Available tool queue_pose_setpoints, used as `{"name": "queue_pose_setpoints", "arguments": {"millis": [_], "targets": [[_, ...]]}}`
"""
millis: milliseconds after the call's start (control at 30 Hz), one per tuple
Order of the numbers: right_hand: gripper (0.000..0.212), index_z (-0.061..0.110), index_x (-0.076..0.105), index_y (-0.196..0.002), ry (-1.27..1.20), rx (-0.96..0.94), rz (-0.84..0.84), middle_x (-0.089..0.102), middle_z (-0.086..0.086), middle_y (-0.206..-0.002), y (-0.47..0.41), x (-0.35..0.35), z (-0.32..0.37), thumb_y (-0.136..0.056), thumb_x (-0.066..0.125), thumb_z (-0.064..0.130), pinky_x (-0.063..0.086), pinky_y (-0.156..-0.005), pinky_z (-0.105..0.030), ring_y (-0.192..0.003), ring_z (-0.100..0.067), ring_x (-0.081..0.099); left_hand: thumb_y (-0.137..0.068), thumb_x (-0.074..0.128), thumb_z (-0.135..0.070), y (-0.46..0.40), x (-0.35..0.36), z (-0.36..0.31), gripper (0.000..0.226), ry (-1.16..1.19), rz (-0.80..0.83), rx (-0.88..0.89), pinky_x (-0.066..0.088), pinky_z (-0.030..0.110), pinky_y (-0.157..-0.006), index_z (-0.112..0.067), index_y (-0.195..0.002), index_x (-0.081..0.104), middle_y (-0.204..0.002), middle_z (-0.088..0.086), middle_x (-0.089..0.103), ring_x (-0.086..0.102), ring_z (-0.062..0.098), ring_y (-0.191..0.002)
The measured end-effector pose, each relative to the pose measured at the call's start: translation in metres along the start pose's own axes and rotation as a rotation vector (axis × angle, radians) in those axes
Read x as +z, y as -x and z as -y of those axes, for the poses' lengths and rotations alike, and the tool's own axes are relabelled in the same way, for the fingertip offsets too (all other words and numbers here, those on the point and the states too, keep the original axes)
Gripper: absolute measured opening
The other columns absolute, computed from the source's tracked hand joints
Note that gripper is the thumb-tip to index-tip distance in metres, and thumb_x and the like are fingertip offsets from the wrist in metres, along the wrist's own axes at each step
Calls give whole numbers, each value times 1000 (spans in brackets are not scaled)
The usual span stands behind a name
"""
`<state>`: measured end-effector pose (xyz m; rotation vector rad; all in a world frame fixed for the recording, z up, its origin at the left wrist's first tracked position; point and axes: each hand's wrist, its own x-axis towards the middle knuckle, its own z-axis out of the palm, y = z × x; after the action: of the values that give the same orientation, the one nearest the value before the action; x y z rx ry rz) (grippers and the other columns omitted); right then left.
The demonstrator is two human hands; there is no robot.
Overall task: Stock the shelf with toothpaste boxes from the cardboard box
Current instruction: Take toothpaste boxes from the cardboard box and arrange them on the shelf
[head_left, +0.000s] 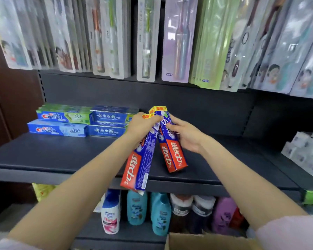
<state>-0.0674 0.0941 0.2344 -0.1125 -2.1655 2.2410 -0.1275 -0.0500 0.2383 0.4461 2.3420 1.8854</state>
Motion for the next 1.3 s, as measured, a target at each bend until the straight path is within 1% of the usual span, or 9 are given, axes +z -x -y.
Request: {"name": "queue_pose_setpoints", "arguments": {"millis": [233, 367, 433, 500, 567, 633, 767, 1067, 1300], "targets": [[45, 22, 41, -139, -103, -43, -200, 63, -4, -104, -20, 7, 1, -96, 51, 19, 53, -78, -38, -90, -17, 62, -75, 74, -42, -19, -11, -2, 47, -82, 130, -59, 53, 32, -73, -14, -107, 53, -89, 5, 67, 65, 18, -78], [82, 25, 2, -151, -208, -75, -314, 55, -9, -120, -29, 4, -1, -92, 58, 14, 54, -76, -43, -92, -20, 63, -73, 77, -30, -31, -14, -13, 46, -256, 175, 3, 49, 28, -63, -17, -107, 50, -83, 0, 61, 61, 14, -73], [102, 27, -11, -150, 131, -128, -406, 46, -14, -133, -31, -1, -2, -85, 67, 14, 48, -91, -43, -113, -23, 56, -66, 79, -27, -38, -15, -17, 45, -405, 173, 89, 54, 34, -74, -18, -102, 55, -91, 4, 66, 65, 20, -82], [119, 31, -10, -149, 804, -236, -543, 23, -14, -147, -31, -12, 2, -73, 80, 20, 33, -108, -39, -136, -23, 29, -62, 76, -30, -41, -14, -18, 42, -666, 189, 201, 53, 34, -75, -22, -97, 55, -94, 3, 67, 64, 23, -87], [109, 31, 7, -151, 1354, -393, -514, 12, -10, -154, -31, -20, 7, -70, 81, 31, 19, -117, -41, -144, -23, 9, -63, 73, -33, -42, -13, -20, 41, -886, 210, 299, 47, 30, -69, -27, -96, 49, -97, 0, 65, 61, 22, -85], [79, 25, 33, -145, 1616, -402, -297, 30, -4, -150, -34, -21, 13, -78, 72, 37, 15, -116, -41, -143, -22, 21, -66, 72, -36, -44, -10, -21, 43, -970, 218, 363, 45, 30, -70, -29, -99, 45, -101, 1, 64, 59, 20, -85], [49, 23, 50, -130, 1463, -256, -234, 51, -2, -120, -44, -18, 13, -85, 66, 30, 42, -86, -37, -118, -21, 43, -69, 69, -36, -48, -5, -18, 47, -990, 134, 430, 45, 32, -74, -26, -110, 48, -104, 3, 66, 61, 24, -91], [59, 14, 47, -137, 1340, -76, -406, 45, -11, -129, -71, -23, -21, -83, 70, 23, 44, -99, -45, -122, -30, 45, -74, 64, -32, -54, -25, -7, 48, -965, 27, 454, 38, 31, -69, -26, -117, 43, -101, 4, 63, 59, 26, -92], [56, 13, 46, -138, 1240, -157, -472, 44, -7, -129, -91, -24, -41, -86, 66, 21, 39, -105, -40, -126, -26, 41, -75, 65, -32, -58, -32, 1, 49, -984, 45, 464, 38, 31, -68, -26, -118, 42, -93, 2, 57, 51, 22, -84]]}}
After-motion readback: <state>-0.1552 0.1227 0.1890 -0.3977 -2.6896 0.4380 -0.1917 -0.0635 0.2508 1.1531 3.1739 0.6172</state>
